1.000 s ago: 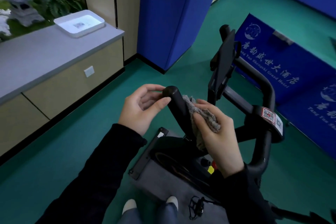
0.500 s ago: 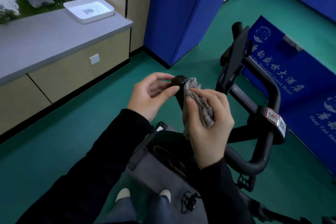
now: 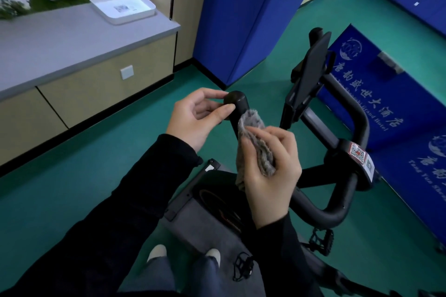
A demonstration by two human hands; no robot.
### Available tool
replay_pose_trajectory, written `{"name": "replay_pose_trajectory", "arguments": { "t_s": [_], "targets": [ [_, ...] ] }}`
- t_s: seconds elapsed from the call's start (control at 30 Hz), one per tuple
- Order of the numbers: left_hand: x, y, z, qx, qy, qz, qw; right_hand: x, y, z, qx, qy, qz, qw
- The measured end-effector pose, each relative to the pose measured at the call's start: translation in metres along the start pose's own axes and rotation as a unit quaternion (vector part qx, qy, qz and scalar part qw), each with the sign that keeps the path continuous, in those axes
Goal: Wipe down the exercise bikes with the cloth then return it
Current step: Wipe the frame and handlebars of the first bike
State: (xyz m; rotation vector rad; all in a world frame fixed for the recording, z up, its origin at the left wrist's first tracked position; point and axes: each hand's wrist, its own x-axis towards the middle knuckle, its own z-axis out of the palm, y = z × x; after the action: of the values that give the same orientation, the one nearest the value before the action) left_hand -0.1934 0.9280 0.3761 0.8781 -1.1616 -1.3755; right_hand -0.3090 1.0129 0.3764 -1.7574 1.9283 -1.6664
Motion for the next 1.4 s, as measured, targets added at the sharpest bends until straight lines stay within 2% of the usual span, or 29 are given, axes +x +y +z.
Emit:
{"name": "replay_pose_trajectory", "arguments": {
  "t_s": [0.13,0.33,0.63,0.87,1.03,1.13,1.23,1.3,1.4],
  "targets": [
    [0.0,-0.001,0.0,0.001,0.001,-0.003,1.0,-0.013,0.006,-0.007,-0.02,0.0,0.001,1.0],
    [0.0,-0.002,0.0,0.004,0.005,0.0,1.0,-0.006,0.002,0.001,-0.02,-0.015,-0.042,0.999],
    [-0.005,-0.002,0.004,-0.015,0.006,-0.007,1.0,0.008,0.014,-0.026,-0.013,-0.021,0.026,0.999],
    [-0.017,-0.003,0.011,0.019,0.047,0.008,0.999,0.049,0.003,-0.009,-0.023,-0.079,0.004,0.997],
    [-0.026,-0.009,0.023,0.021,0.093,0.015,0.995,0.06,0.009,-0.011,0.031,-0.209,0.063,0.975],
    [-0.034,-0.016,0.032,0.019,0.143,-0.003,0.99,0.066,0.018,-0.022,0.017,-0.236,0.006,0.972],
    [-0.047,-0.026,0.044,0.028,0.178,-0.037,0.983,0.079,0.022,-0.031,-0.002,-0.234,-0.111,0.966],
    [-0.056,-0.035,0.055,0.023,0.195,-0.064,0.978,0.094,0.023,-0.033,-0.001,-0.26,-0.182,0.949],
    [-0.066,-0.046,0.073,-0.002,0.222,-0.084,0.972,0.119,0.02,-0.031,0.017,-0.301,-0.236,0.924]
  ]
}}
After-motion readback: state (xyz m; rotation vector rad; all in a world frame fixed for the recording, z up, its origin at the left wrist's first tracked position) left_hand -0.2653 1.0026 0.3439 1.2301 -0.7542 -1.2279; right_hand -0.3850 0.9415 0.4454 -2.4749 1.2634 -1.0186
